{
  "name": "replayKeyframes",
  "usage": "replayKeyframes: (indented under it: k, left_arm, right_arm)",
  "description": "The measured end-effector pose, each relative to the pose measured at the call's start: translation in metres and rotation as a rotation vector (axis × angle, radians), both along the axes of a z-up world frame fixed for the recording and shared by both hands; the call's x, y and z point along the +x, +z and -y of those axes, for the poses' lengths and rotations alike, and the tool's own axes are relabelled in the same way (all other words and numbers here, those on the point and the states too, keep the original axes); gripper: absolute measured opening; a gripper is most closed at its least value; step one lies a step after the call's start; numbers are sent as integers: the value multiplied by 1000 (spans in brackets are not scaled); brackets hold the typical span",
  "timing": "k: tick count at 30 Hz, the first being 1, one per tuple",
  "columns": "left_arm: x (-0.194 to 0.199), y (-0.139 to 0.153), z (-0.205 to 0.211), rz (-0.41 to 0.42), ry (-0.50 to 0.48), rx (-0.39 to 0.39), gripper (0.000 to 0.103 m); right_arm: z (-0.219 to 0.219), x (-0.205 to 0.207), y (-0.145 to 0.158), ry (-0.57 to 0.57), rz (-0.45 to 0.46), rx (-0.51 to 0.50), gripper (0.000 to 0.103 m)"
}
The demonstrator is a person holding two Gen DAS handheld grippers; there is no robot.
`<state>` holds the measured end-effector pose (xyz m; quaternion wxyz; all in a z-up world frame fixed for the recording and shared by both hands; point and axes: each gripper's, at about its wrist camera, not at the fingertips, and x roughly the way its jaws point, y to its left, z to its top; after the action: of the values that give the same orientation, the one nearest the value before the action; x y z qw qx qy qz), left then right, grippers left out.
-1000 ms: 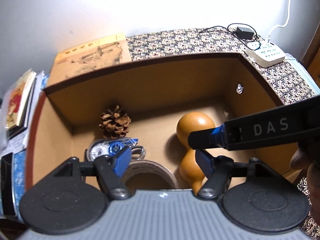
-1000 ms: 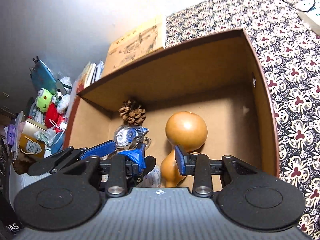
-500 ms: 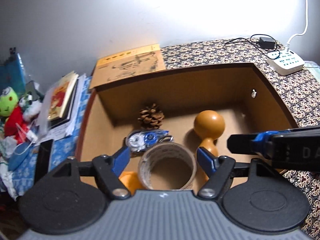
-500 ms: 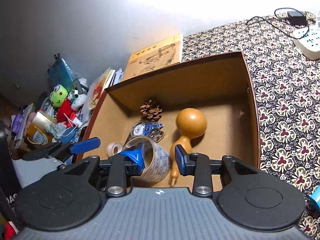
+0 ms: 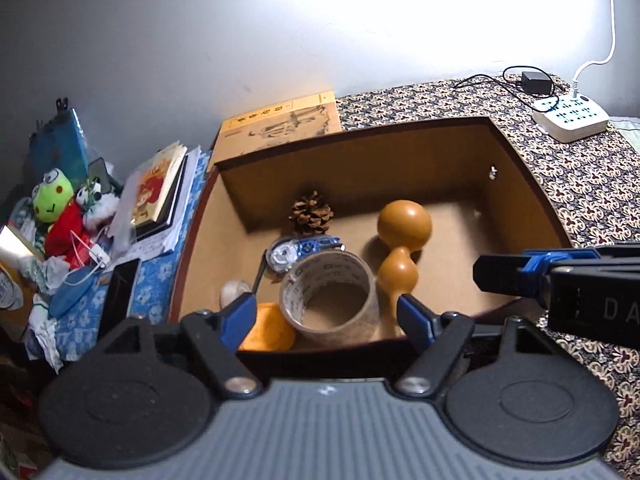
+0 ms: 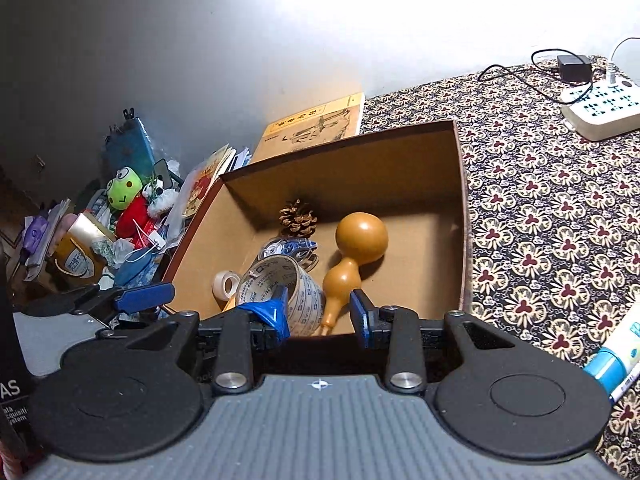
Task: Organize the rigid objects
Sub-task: 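Withdraw the right gripper from the box toward the clear plastic case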
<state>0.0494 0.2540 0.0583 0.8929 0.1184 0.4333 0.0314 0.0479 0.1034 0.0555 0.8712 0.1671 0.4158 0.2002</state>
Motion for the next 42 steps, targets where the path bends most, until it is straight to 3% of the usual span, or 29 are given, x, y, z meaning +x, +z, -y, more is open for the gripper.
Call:
replayKeyframes:
  k: [27, 42]
  left_arm:
    - [-48, -28, 96, -91, -29, 18, 81]
    - [-62, -50, 158, -163, -99, 3, 82]
  right_arm:
    - [80, -48, -22, -27, -81, -19, 17]
    - [139, -69, -34, -97, -124, -32, 18]
